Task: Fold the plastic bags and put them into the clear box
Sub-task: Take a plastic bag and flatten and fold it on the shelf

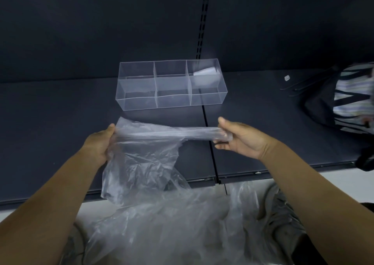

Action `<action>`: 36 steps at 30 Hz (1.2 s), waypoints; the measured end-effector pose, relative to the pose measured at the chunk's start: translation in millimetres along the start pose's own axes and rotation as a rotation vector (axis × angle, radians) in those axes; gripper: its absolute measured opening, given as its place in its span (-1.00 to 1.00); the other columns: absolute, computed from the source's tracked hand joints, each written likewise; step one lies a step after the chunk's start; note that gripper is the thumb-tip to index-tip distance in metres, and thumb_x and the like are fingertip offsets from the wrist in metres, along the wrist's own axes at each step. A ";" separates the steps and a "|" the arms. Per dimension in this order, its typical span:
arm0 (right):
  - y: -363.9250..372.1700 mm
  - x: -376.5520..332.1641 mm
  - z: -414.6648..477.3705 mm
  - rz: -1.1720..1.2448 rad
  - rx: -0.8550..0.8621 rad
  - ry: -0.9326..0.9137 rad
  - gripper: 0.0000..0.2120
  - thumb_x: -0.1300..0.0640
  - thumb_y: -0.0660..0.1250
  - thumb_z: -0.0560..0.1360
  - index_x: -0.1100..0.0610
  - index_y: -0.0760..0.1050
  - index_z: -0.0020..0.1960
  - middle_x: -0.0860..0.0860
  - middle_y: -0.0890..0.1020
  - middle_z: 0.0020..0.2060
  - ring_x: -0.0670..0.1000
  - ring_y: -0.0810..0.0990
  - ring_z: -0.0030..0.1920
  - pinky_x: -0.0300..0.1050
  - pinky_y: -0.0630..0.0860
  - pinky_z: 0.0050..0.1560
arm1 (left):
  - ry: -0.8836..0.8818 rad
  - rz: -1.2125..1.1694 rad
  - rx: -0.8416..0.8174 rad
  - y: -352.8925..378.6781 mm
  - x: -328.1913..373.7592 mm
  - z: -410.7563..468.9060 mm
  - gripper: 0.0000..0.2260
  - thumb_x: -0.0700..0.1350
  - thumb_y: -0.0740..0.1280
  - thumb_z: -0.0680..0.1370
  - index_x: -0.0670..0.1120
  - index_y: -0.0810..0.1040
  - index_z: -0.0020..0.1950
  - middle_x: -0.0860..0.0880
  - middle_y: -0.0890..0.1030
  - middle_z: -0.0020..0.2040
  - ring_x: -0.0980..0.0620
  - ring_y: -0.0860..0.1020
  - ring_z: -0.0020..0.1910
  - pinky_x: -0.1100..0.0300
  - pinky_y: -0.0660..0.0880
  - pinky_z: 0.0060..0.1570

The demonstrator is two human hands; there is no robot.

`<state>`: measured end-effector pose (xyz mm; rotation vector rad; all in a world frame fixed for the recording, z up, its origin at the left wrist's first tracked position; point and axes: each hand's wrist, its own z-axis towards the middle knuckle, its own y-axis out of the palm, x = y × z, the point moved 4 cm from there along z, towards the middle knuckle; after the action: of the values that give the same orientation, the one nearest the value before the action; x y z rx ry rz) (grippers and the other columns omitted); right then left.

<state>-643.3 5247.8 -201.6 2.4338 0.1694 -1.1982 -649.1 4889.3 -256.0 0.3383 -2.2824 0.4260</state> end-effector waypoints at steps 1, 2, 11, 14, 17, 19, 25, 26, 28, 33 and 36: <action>-3.3 1.6 1.2 -0.076 0.047 0.004 -0.78 -0.06 0.36 0.41 0.11 0.53 -0.13 0.00 0.58 -0.27 -0.07 0.59 -0.24 -0.23 0.56 -0.18 | 0.000 0.027 -0.025 -1.7 -0.8 -0.5 -0.68 0.16 0.36 0.51 -0.11 0.58 -0.14 -0.12 0.62 -0.13 -0.09 0.59 -0.24 0.06 0.53 -0.16; -7.3 2.2 1.8 -0.153 0.094 0.003 -0.84 0.01 0.40 0.44 0.08 0.50 -0.18 0.00 0.53 -0.33 -0.08 0.56 -0.28 -0.25 0.53 -0.23 | -0.014 0.057 -0.072 -2.5 -1.4 -2.6 -0.61 0.22 0.36 0.47 -0.13 0.60 -0.09 -0.12 0.65 -0.11 -0.11 0.61 -0.18 0.03 0.55 -0.11; -43.1 -2.5 5.7 -0.374 0.489 -0.160 -0.78 0.29 0.39 0.49 0.12 0.56 0.12 0.03 0.63 -0.28 -0.12 0.55 -0.33 -0.30 0.46 -0.28 | 0.057 0.014 -0.160 4.3 7.6 -10.2 -0.74 0.07 0.36 0.54 -0.13 0.63 -0.01 -0.14 0.65 -0.03 -0.13 0.60 -0.02 -0.03 0.55 0.07; -51.6 -5.2 10.2 -0.346 0.659 -0.209 -0.84 0.30 0.39 0.48 0.16 0.58 0.05 0.02 0.64 -0.36 -0.18 0.54 -0.43 -0.39 0.44 -0.37 | 0.056 -0.074 -0.071 4.4 10.5 -8.3 -0.71 0.06 0.36 0.54 -0.14 0.60 0.11 -0.15 0.62 0.05 -0.13 0.58 0.01 -0.08 0.50 0.18; -60.7 -15.6 13.2 -0.280 0.816 -0.261 -0.86 0.36 0.34 0.48 0.22 0.57 0.01 -0.04 0.65 -0.41 -0.22 0.53 -0.47 -0.43 0.43 -0.42 | 0.031 -0.144 0.018 0.2 14.6 -4.3 -0.67 0.04 0.35 0.55 -0.16 0.57 0.17 -0.10 0.62 -0.07 -0.09 0.60 -0.14 -0.04 0.55 0.05; -61.8 -24.3 12.4 -0.214 0.847 -0.290 -0.85 0.35 0.31 0.50 0.23 0.55 0.05 0.03 0.65 -0.30 -0.17 0.55 -0.38 -0.42 0.46 -0.36 | 0.018 -0.136 0.040 -3.2 15.7 -3.9 -0.68 0.05 0.33 0.56 -0.17 0.56 0.15 -0.07 0.60 -0.15 -0.04 0.58 -0.23 0.02 0.56 -0.14; -1.6 -4.1 -7.8 -0.425 0.300 -0.171 -0.90 0.06 0.34 0.53 0.04 0.60 0.00 -0.01 0.66 -0.08 -0.09 0.59 -0.12 -0.27 0.50 -0.14 | -0.030 -0.091 -0.042 -21.6 -8.0 -20.2 -0.45 0.20 0.14 0.60 -0.21 0.42 0.36 -0.12 0.55 0.25 -0.07 0.54 0.12 0.08 0.47 0.07; 13.1 9.2 -13.7 -0.534 0.161 -0.100 -0.84 -0.02 0.37 0.50 0.00 0.62 0.03 -0.07 0.67 -0.07 -0.11 0.61 -0.08 -0.29 0.51 -0.12 | -0.040 -0.095 -0.028 -28.1 -15.3 -26.2 -0.44 0.19 0.13 0.61 -0.22 0.36 0.41 -0.14 0.51 0.31 -0.09 0.52 0.20 0.07 0.46 0.14; 39.0 40.3 -24.1 -0.716 -0.045 0.028 -0.75 -0.10 0.45 0.40 -0.10 0.62 0.06 -0.13 0.65 -0.08 -0.20 0.60 -0.10 -0.34 0.51 -0.07 | -0.077 -0.103 0.003 -40.7 -32.0 -43.3 -0.45 0.14 0.14 0.63 -0.24 0.32 0.44 -0.18 0.48 0.34 -0.14 0.48 0.27 0.03 0.43 0.20; 64.7 92.8 -26.7 -1.077 -0.011 0.026 -0.80 -0.04 0.50 0.40 -0.08 0.60 0.00 -0.08 0.39 -0.12 -0.19 0.44 -0.17 -0.38 0.35 -0.11 | -0.202 -0.080 0.081 -57.9 -88.7 -101.2 -0.61 0.07 0.21 0.62 -0.25 0.52 0.17 -0.18 0.59 0.03 -0.08 0.57 -0.12 0.09 0.48 -0.11; 68.4 93.2 -29.0 -1.011 0.035 -0.036 -0.88 0.02 0.45 0.46 0.07 0.61 -0.15 -0.07 0.41 -0.12 -0.16 0.46 -0.18 -0.48 0.34 -0.17 | -0.314 -0.130 -0.017 -52.5 -112.2 -121.0 -0.61 0.11 0.23 0.60 -0.23 0.53 0.00 -0.17 0.61 -0.11 -0.07 0.57 -0.20 0.09 0.50 -0.17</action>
<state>-544.6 5191.3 -237.1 2.3586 1.5021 -1.5946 -476.6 4902.6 -250.6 0.5754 -2.5472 0.3036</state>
